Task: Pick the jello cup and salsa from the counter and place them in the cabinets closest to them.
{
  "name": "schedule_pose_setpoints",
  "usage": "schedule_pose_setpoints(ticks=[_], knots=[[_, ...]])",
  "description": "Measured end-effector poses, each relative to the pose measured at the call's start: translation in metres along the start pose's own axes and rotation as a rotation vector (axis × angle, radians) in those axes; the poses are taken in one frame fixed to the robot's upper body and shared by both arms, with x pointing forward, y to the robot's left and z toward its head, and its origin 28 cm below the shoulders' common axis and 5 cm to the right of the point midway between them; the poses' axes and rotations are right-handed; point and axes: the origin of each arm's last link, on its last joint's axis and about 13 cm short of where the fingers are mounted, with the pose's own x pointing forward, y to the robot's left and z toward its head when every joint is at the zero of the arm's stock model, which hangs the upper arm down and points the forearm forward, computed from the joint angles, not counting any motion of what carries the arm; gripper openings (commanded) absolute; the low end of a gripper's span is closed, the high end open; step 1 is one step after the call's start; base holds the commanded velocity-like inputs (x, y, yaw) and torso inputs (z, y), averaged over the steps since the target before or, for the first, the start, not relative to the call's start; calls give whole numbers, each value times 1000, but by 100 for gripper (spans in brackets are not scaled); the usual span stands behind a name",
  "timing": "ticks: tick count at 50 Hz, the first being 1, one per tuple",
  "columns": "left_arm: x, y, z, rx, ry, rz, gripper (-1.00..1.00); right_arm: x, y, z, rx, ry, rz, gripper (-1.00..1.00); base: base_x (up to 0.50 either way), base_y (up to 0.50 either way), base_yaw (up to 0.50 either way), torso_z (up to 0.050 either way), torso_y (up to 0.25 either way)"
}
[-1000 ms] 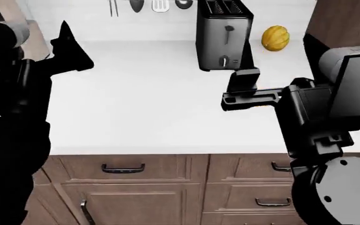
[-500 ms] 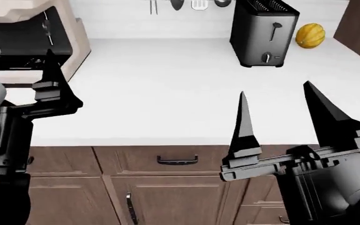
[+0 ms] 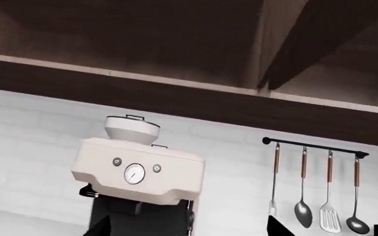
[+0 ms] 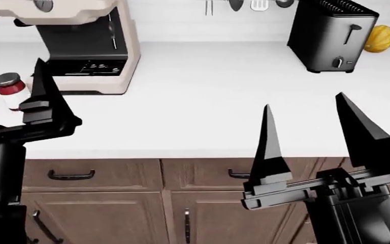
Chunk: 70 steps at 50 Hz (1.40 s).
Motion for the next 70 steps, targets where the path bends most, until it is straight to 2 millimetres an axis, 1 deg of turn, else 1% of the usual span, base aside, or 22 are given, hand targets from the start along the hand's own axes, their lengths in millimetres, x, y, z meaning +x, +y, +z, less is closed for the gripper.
schedule_pose_setpoints(ticks=[16,45,57,70], knots=[[-5,1,4,-52,-6,-17,100,-1,-1,2,5,-4,-18,100,5,500,0,0,0],[-6,1,4,-58,2,-26,100,-3,0,3,-17,-16,-32,100,37,500,0,0,0],[-6,1,4,-59,3,-26,100,-3,0,3,-29,-23,-35,100,148,499,0,0,0],[-6,1,3,-57,6,-27,100,-4,1,2,-59,-33,-30,100,309,467,0,0,0]])
